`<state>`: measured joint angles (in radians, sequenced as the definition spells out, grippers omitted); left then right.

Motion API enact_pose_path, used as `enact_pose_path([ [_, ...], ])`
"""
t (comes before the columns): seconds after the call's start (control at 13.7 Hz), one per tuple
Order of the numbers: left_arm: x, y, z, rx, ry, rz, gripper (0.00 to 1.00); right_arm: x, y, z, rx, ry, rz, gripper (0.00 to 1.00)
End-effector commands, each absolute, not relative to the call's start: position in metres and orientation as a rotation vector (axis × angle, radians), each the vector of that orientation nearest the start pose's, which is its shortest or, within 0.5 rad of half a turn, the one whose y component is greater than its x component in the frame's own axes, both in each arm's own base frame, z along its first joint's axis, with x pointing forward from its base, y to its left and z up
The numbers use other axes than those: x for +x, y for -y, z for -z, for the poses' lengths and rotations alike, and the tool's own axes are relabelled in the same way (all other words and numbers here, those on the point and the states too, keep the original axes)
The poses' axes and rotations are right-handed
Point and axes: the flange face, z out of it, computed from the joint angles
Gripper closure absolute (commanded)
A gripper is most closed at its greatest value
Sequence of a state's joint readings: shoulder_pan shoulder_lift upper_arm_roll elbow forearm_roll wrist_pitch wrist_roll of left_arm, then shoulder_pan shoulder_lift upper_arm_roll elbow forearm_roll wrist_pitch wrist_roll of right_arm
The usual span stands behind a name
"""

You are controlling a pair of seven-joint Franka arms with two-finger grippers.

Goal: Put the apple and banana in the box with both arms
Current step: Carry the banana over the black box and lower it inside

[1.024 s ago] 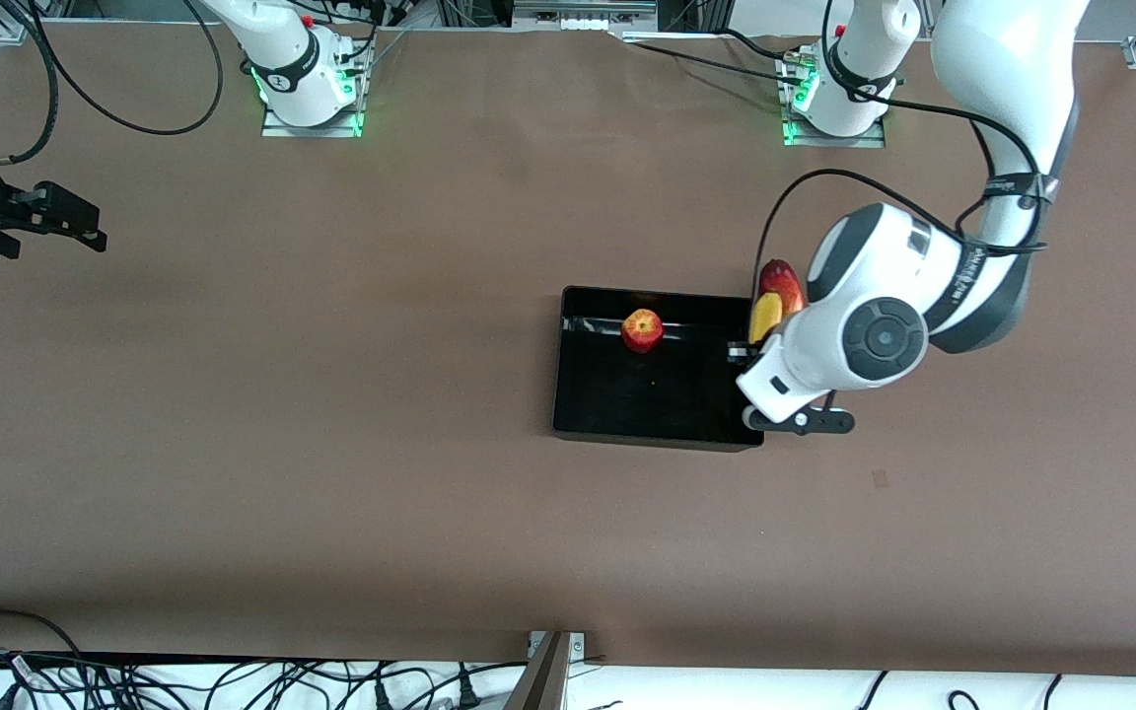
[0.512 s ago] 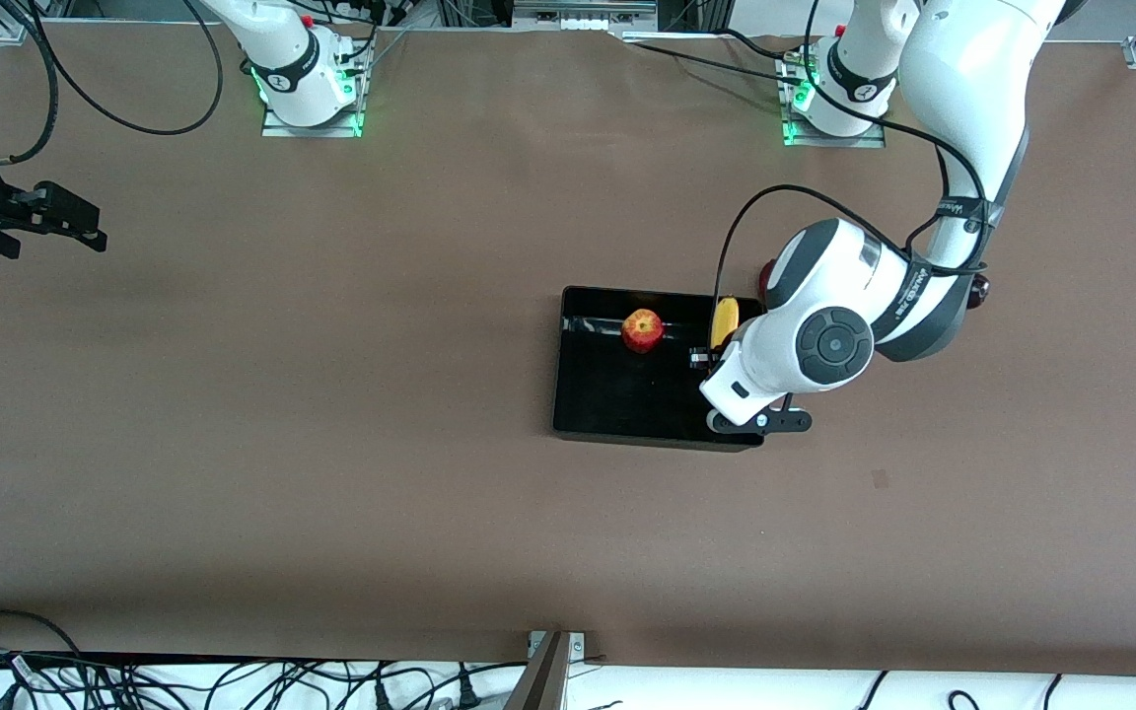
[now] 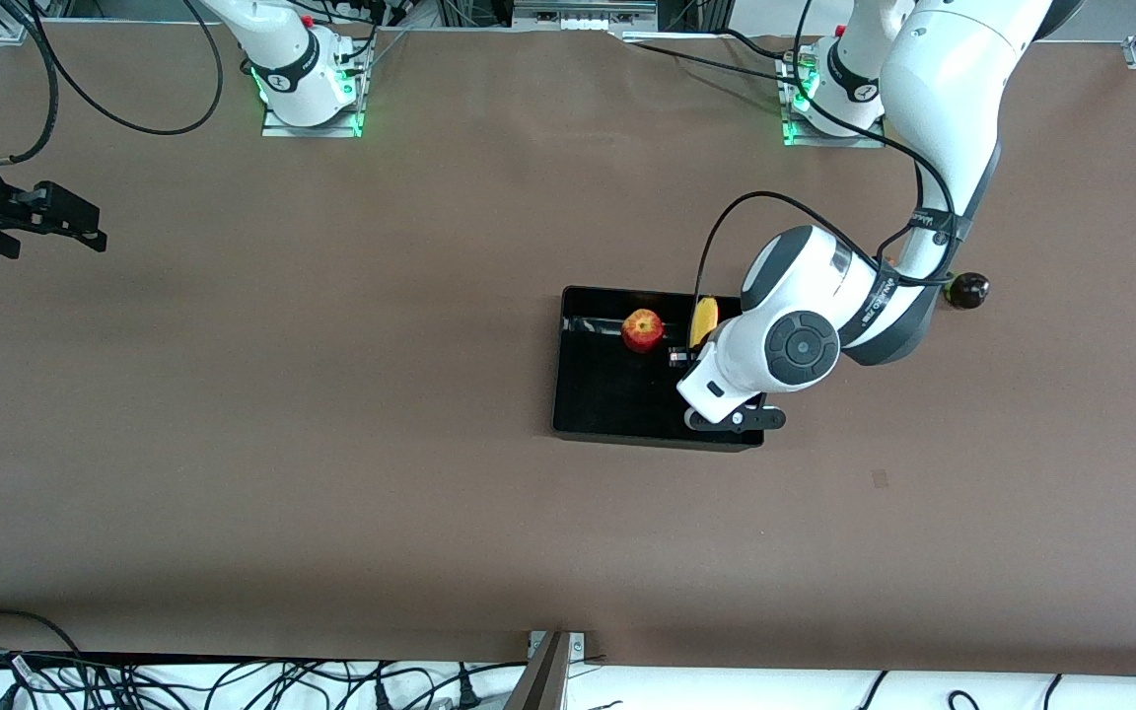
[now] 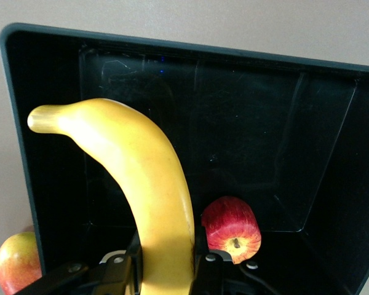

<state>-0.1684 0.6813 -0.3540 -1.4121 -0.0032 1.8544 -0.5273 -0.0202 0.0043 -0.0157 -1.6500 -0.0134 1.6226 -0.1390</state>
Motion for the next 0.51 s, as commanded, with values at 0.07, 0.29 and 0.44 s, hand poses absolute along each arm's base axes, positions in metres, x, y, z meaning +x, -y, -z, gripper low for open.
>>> enact_pose_path([
  [0.07, 0.624, 0.323, -0.284, -3.239, 0.148, -0.413, 1.00, 0.553, 0.024, -0.590, -3.154, 0.194, -0.061, 0.00],
  [0.29, 0.623, 0.325, -0.268, -3.243, 0.153, -0.420, 1.00, 0.553, 0.024, -0.591, -3.154, 0.194, -0.059, 0.00],
  [0.44, 0.622, 0.325, -0.256, -3.233, 0.143, -0.440, 1.00, 0.553, 0.024, -0.591, -3.154, 0.194, -0.059, 0.00],
])
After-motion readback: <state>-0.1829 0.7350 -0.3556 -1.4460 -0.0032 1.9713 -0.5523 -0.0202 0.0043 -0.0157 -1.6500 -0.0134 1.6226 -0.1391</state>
